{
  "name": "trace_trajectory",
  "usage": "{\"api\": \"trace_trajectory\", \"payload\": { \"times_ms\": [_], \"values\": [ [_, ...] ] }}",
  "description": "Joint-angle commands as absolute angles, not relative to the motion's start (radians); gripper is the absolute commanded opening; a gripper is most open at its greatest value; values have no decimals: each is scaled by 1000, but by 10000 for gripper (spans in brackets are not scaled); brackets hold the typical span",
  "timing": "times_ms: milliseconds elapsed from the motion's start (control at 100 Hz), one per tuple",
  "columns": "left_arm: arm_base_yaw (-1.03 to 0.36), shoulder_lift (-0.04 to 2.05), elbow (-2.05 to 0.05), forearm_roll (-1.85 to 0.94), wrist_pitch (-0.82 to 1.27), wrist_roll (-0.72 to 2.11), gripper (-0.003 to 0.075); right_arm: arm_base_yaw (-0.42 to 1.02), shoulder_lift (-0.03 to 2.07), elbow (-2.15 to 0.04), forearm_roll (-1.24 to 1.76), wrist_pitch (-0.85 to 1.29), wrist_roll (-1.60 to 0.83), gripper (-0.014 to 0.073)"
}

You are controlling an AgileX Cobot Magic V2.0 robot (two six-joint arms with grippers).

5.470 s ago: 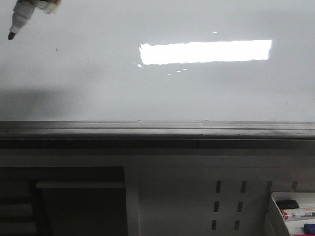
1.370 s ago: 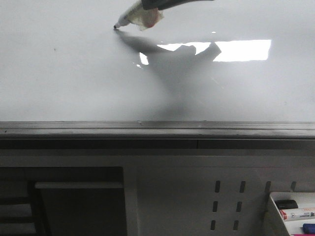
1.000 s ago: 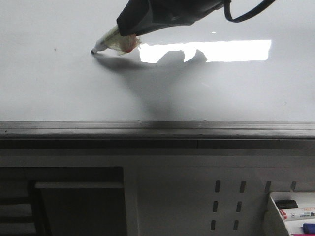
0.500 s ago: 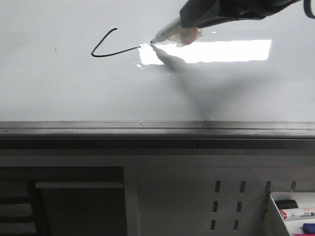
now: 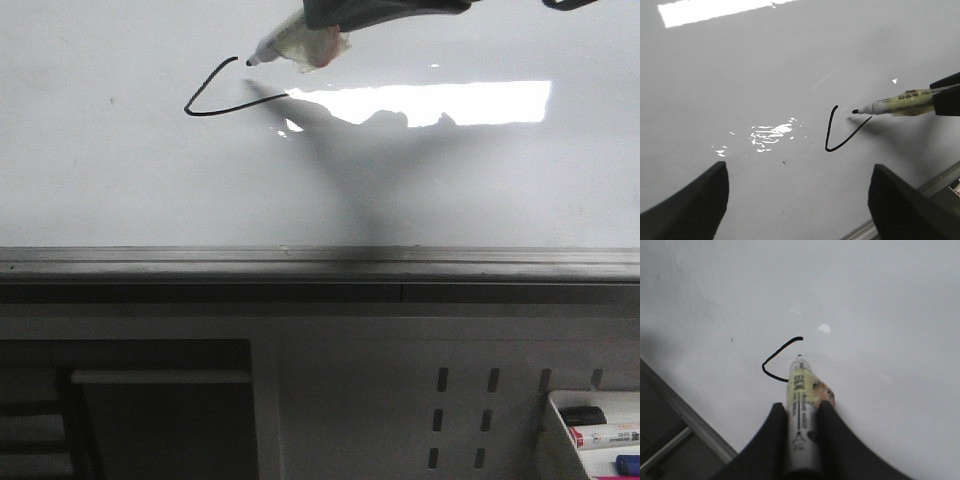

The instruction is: Write number 4 on whiteboard

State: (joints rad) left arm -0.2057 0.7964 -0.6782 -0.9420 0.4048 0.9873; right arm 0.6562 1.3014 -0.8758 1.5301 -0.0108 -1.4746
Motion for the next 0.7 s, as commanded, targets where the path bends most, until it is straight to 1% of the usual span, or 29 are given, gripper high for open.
{"api": "trace_trajectory", "payload": {
  "times_ms": [0,140,410,570,690],
  "values": [
    [-203,789,-706,-977,364,980,534,652,1296,-915,1513,-24,-1488,-50],
    [-203,789,-706,-977,364,980,534,652,1305,-888,1513,-42,-1488,-50],
    [-203,789,-706,-977,364,982,534,652,1286,-799,1581,69,-1486,-50],
    [-203,789,-706,-977,424,997,534,656,1201,-797,1593,150,-1452,-50],
    [-220,791,-706,-1049,503,1126,532,656,1155,-797,1593,197,-1420,-50]
  ]
}}
